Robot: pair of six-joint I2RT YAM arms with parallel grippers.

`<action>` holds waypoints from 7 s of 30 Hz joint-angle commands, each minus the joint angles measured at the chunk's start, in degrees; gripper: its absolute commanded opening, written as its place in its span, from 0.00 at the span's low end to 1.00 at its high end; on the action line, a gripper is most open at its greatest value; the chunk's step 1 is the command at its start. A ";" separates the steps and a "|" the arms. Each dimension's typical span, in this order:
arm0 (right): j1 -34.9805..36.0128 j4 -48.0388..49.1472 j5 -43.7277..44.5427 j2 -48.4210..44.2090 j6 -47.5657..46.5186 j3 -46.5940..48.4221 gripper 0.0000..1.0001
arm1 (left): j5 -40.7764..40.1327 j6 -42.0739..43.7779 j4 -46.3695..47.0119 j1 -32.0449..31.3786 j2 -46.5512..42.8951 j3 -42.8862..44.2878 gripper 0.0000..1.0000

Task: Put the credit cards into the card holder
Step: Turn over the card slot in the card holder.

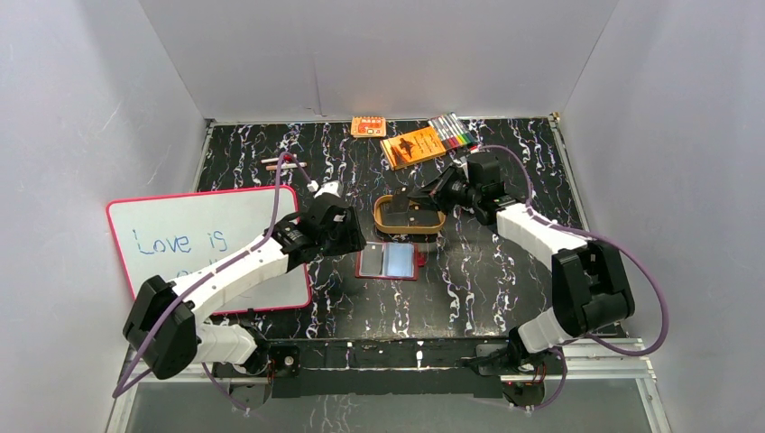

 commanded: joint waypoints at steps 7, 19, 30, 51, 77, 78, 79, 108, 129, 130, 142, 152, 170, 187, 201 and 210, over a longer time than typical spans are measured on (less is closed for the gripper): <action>0.88 -16.01 -6.14 -12.02 -25.47 -2.59 0.00 | -1.04 0.44 -0.77 -0.17 -0.72 -1.50 0.52; 1.81 -16.44 -5.83 -12.09 -26.11 -13.35 0.00 | -0.21 -0.12 1.38 -0.16 9.29 -1.24 0.48; 1.85 -21.20 -1.66 -8.36 -28.03 -12.91 0.00 | -1.69 -1.80 1.17 -0.17 13.22 -2.21 0.44; 2.23 -18.94 1.59 -10.27 -27.67 -12.71 0.00 | -1.29 -1.79 1.64 -0.16 12.50 -2.45 0.43; 3.93 -15.30 -5.66 -3.14 -30.09 -11.24 0.00 | 0.51 -2.63 2.99 -0.16 13.42 -3.04 0.43; 4.10 -15.03 -5.50 -3.11 -29.81 -11.18 0.00 | 0.70 -2.65 3.06 -0.13 13.51 -3.06 0.43; 4.18 -14.72 -5.28 -3.34 -29.66 -11.30 0.00 | 0.82 -2.72 3.14 -0.16 13.52 -3.13 0.43; 4.56 -11.83 -5.83 -2.66 -26.42 -12.13 0.00 | 3.38 -3.51 5.28 -0.33 14.22 -4.91 0.32; 7.85 -4.11 -8.51 4.51 -21.81 -9.96 0.00 | 4.12 -3.56 6.00 -0.84 14.86 -4.91 0.30; 8.19 -3.41 -8.49 4.58 -21.58 -9.81 0.00 | 4.17 -3.52 6.08 -0.81 14.77 -4.91 0.30; 10.86 1.35 -9.06 7.06 -18.99 -7.40 0.00 | 3.94 -3.13 5.76 -0.87 14.03 -4.76 0.29; 12.20 2.98 -8.29 9.02 -17.85 -4.91 0.00 | 2.40 -2.81 3.28 -0.85 11.56 -3.46 0.32; 14.70 2.94 -9.58 11.91 -20.27 -1.54 0.00 | 0.03 -2.69 -0.61 -0.79 5.97 1.07 0.41; 16.71 4.01 -10.94 16.45 -21.95 1.57 0.00 | -0.54 1.50 -2.71 -0.72 15.00 11.82 0.43; 17.49 4.06 -11.74 17.39 -23.01 2.55 0.00 | -0.90 4.39 -4.00 -0.77 24.13 16.76 0.42; 17.79 1.62 -12.39 12.22 -24.45 0.08 0.00 | -3.74 4.73 -5.70 -0.65 26.54 17.50 0.26</action>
